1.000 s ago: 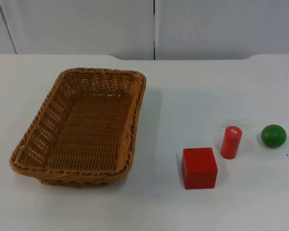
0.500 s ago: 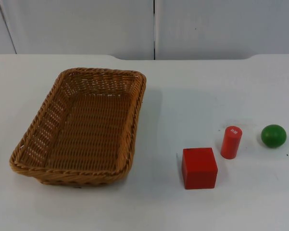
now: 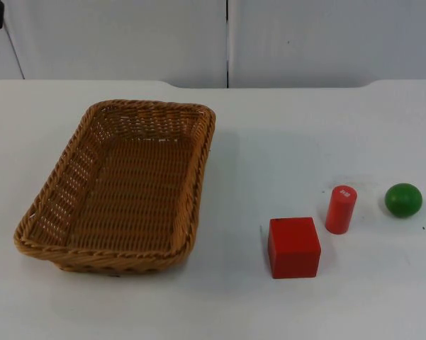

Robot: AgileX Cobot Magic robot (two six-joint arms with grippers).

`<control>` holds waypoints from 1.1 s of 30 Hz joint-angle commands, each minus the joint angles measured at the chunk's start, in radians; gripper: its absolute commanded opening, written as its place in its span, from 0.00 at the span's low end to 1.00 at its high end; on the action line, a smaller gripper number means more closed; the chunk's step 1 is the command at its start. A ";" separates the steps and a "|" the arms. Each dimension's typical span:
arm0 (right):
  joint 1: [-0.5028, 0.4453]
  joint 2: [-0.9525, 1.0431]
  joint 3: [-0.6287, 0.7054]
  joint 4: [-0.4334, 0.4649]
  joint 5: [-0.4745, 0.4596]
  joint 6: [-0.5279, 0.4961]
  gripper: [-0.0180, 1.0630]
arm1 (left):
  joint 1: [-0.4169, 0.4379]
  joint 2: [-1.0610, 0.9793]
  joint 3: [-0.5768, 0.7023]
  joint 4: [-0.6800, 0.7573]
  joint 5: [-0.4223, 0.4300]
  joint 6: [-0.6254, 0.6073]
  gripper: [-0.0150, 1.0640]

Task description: Pick up the basket with the left hand and place the object to the left of the red cylinder into the basket with the right hand.

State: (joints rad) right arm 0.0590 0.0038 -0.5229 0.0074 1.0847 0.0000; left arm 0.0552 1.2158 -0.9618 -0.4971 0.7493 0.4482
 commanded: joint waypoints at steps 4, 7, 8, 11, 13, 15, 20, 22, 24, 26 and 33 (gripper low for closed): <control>-0.005 -0.004 0.007 0.000 -0.006 -0.015 0.99 | -0.076 0.110 -0.050 -0.019 -0.012 0.051 0.99; -0.005 -0.004 0.007 0.000 -0.006 -0.015 0.99 | -0.115 0.187 -0.073 -0.013 -0.055 0.053 0.99; -0.005 -0.004 0.007 0.000 -0.006 -0.015 0.99 | -0.115 0.187 -0.073 -0.013 -0.055 0.053 0.99; -0.005 -0.004 0.007 0.000 -0.006 -0.015 0.99 | -0.116 0.253 -0.074 -0.023 -0.107 0.048 0.99; -0.005 -0.004 0.007 0.000 -0.006 -0.015 0.99 | -0.115 0.274 -0.076 -0.015 -0.120 0.048 0.99; -0.005 -0.004 0.007 0.000 -0.006 -0.015 0.99 | -0.115 0.309 -0.078 -0.005 -0.150 0.042 0.99; -0.005 -0.004 0.007 0.000 -0.006 -0.015 0.99 | -0.104 0.389 -0.119 0.005 -0.174 0.034 0.99; -0.005 -0.004 0.007 0.000 -0.006 -0.015 0.99 | -0.085 0.427 -0.134 0.000 -0.176 0.018 0.99; -0.005 -0.004 0.007 0.000 -0.006 -0.015 0.99 | -0.069 0.442 -0.139 -0.001 -0.176 0.007 0.99; -0.005 -0.004 0.007 0.000 -0.006 -0.015 0.99 | -0.042 0.478 -0.142 -0.026 -0.179 0.007 0.99; -0.005 -0.004 0.007 0.000 -0.006 -0.015 0.99 | -0.030 0.591 -0.144 -0.025 -0.185 0.021 0.99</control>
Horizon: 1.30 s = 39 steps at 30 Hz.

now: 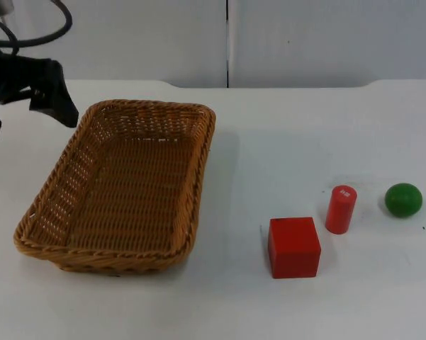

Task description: Pick up the basket with the left hand and place the object to the left of the red cylinder into the basket with the right hand.

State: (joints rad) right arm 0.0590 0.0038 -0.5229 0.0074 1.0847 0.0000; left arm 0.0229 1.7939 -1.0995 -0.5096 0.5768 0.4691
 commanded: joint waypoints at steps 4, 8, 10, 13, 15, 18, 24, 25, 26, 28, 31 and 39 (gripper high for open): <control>-0.005 -0.004 0.007 0.000 -0.006 -0.015 0.99 | 0.002 0.069 -0.034 -0.005 0.021 0.001 0.99; -0.005 -0.004 0.007 0.000 -0.006 -0.015 0.99 | 0.002 0.138 -0.100 -0.003 0.093 0.005 0.99; -0.005 -0.004 0.007 0.000 -0.006 -0.015 0.99 | 0.002 0.152 -0.111 -0.001 0.100 0.005 0.99; -0.005 -0.004 0.007 0.000 -0.006 -0.015 0.99 | 0.002 0.186 -0.148 0.002 0.122 0.025 0.99; -0.005 -0.004 0.007 0.000 -0.006 -0.015 0.99 | 0.002 0.198 -0.161 0.005 0.134 0.027 0.99; -0.005 -0.004 0.007 0.000 -0.006 -0.015 0.99 | 0.002 0.250 -0.223 0.020 0.184 0.027 0.99; -0.005 -0.004 0.007 0.000 -0.006 -0.015 0.99 | 0.002 0.301 -0.281 0.019 0.207 0.027 0.99; -0.005 -0.004 0.007 0.000 -0.006 -0.015 0.99 | 0.002 0.311 -0.291 0.017 0.207 0.027 0.99; -0.005 -0.004 0.007 0.000 -0.006 -0.015 0.99 | 0.002 0.316 -0.296 0.017 0.207 0.027 0.99; -0.005 -0.004 0.007 0.000 -0.006 -0.015 0.99 | 0.002 0.346 -0.311 0.017 0.209 0.027 0.99; -0.005 -0.004 0.007 0.000 -0.006 -0.015 0.99 | 0.002 0.365 -0.324 0.010 0.214 0.027 0.99; -0.005 -0.004 0.007 0.000 -0.006 -0.015 0.99 | 0.002 0.412 -0.333 0.018 0.215 0.023 0.99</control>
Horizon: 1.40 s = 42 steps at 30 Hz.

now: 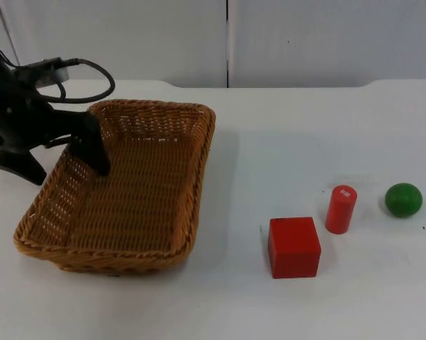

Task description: Pick up the basket with the left hand and place the object to the left of the red cylinder into the basket with the right hand.

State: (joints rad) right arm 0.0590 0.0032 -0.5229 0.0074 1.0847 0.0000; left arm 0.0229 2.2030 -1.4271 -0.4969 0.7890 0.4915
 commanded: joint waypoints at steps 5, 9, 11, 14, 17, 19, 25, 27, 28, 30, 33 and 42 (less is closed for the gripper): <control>-0.005 -0.003 0.007 -0.013 -0.007 -0.015 0.99 | 0.002 0.023 -0.006 0.005 0.006 0.001 0.99; -0.005 -0.003 0.007 -0.013 -0.007 -0.015 0.99 | 0.002 0.032 -0.006 0.006 0.006 0.001 0.99; -0.005 -0.003 0.007 -0.013 -0.007 -0.015 0.99 | 0.002 0.031 -0.006 0.009 0.006 0.001 0.99; -0.005 -0.003 0.007 -0.013 -0.007 -0.015 0.99 | 0.002 0.031 -0.006 0.011 0.006 0.001 0.99; -0.005 -0.003 0.007 -0.015 -0.007 -0.015 0.99 | 0.002 0.031 -0.006 0.011 0.010 0.001 0.99; -0.005 -0.003 0.007 -0.021 -0.007 -0.015 0.99 | 0.002 0.031 -0.006 0.014 0.017 0.001 0.97; -0.005 -0.003 0.007 -0.028 -0.007 -0.015 0.99 | -0.002 0.031 -0.006 0.015 0.024 0.001 0.78; -0.005 -0.003 0.007 -0.030 -0.007 -0.015 0.99 | -0.002 0.031 -0.006 0.013 0.026 0.001 0.76; -0.005 -0.003 0.007 -0.030 -0.007 -0.015 0.99 | -0.002 0.031 -0.006 0.009 0.027 0.001 0.76; -0.005 -0.003 0.007 -0.030 -0.007 -0.015 0.99 | -0.002 0.031 -0.006 0.004 0.034 0.001 0.76; -0.005 -0.003 0.007 -0.030 -0.007 -0.015 0.99 | -0.002 0.031 -0.006 0.002 0.036 -0.004 0.76; -0.005 -0.003 0.007 -0.030 -0.007 -0.015 0.99 | -0.002 0.031 -0.004 0.000 0.039 -0.026 0.44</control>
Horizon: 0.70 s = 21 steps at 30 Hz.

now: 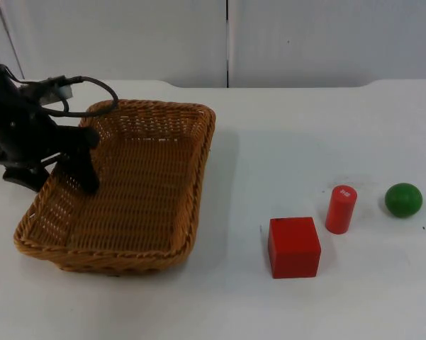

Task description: Pick up the basket with the left hand and place the object to the left of the red cylinder into the basket with the right hand.

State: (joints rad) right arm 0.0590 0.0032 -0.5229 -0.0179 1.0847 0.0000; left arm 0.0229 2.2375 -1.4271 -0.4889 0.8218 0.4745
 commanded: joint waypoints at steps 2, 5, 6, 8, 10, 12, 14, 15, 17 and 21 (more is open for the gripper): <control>-0.005 -0.003 0.007 -0.004 -0.007 -0.015 0.99 | -0.002 -0.003 -0.004 -0.010 0.007 -0.009 0.40; -0.005 -0.003 0.007 -0.004 -0.007 -0.015 0.99 | -0.002 -0.003 -0.004 -0.020 0.005 -0.009 0.19; -0.005 -0.003 0.007 -0.004 -0.007 -0.015 0.99 | -0.002 -0.003 -0.004 -0.023 0.005 -0.009 0.12; -0.005 -0.003 0.007 -0.004 -0.007 -0.015 0.99 | -0.002 -0.003 -0.004 -0.024 0.005 -0.009 0.06; -0.005 -0.003 0.007 -0.004 -0.007 -0.015 0.99 | -0.002 -0.003 -0.004 -0.027 0.012 -0.023 0.01; -0.005 -0.003 0.007 -0.004 -0.007 -0.015 0.99 | -0.002 -0.003 -0.004 -0.027 0.018 -0.041 0.01; -0.005 -0.003 0.007 -0.004 -0.007 -0.015 0.99 | -0.002 -0.003 -0.004 -0.027 0.027 -0.049 0.01; -0.005 -0.003 0.007 -0.004 -0.007 -0.015 0.99 | -0.002 -0.005 -0.004 -0.029 0.034 -0.062 0.01; -0.005 -0.003 0.007 -0.004 -0.007 -0.015 0.99 | -0.002 -0.005 -0.004 -0.033 0.061 -0.069 0.01; -0.005 -0.003 0.007 -0.004 -0.007 -0.015 0.99 | -0.002 -0.016 -0.004 -0.059 0.108 -0.072 0.01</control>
State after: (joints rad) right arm 0.0590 0.0032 -0.5229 -0.0179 1.0847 0.0000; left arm 0.0229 2.2353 -1.4271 -0.5275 0.8800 0.4150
